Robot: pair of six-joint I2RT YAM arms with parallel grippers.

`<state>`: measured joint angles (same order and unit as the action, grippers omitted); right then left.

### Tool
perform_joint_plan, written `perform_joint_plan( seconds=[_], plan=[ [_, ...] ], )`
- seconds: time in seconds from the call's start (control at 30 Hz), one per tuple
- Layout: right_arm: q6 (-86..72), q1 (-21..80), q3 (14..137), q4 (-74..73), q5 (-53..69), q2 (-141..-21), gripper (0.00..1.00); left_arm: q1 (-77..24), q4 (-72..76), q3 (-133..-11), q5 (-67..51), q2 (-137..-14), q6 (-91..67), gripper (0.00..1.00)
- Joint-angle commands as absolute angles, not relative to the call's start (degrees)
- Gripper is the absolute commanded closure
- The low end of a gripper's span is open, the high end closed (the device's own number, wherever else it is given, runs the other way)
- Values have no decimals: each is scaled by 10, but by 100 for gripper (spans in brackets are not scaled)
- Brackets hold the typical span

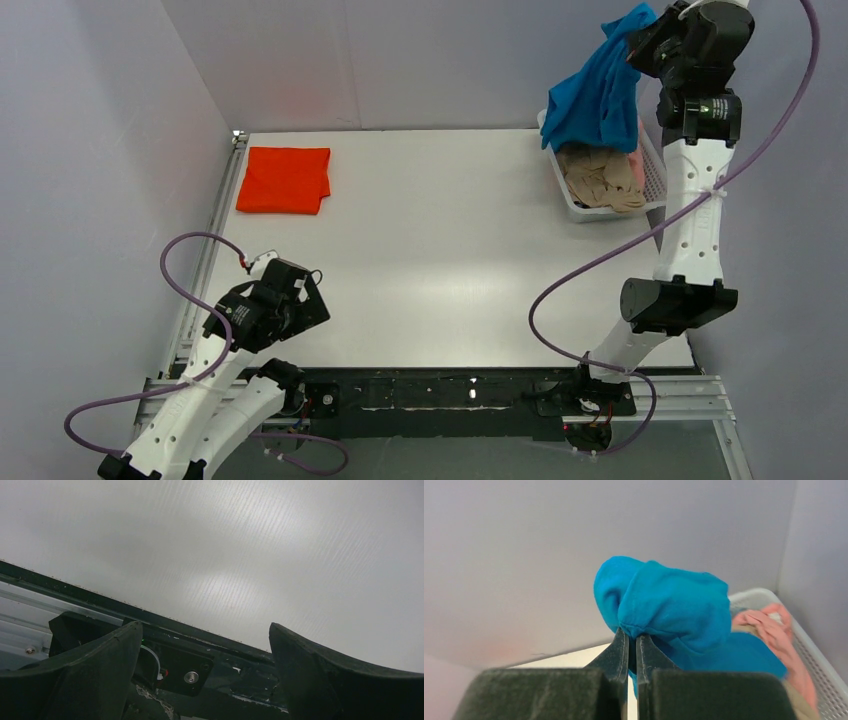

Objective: Fold and stack the t-shirts
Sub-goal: Move the tshirt to the center of the board

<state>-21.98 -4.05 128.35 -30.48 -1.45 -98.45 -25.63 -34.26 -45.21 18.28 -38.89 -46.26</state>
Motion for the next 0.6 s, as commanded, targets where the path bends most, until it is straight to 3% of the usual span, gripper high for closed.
perform_joint_plan(
  seconds=[0.0, 0.23, 0.57],
  plan=[
    [-272, -37, 1285, -215, 113, -919, 99, -256, -381, -441, 201, -396, -466, 0],
    [-302, 55, 1310, -260, 217, -877, 99, -256, -384, -429, 201, -382, -469, 1],
    [-334, 260, 1227, -256, 183, -834, 99, -257, -422, -436, 203, -345, -474, 0]
  ],
)
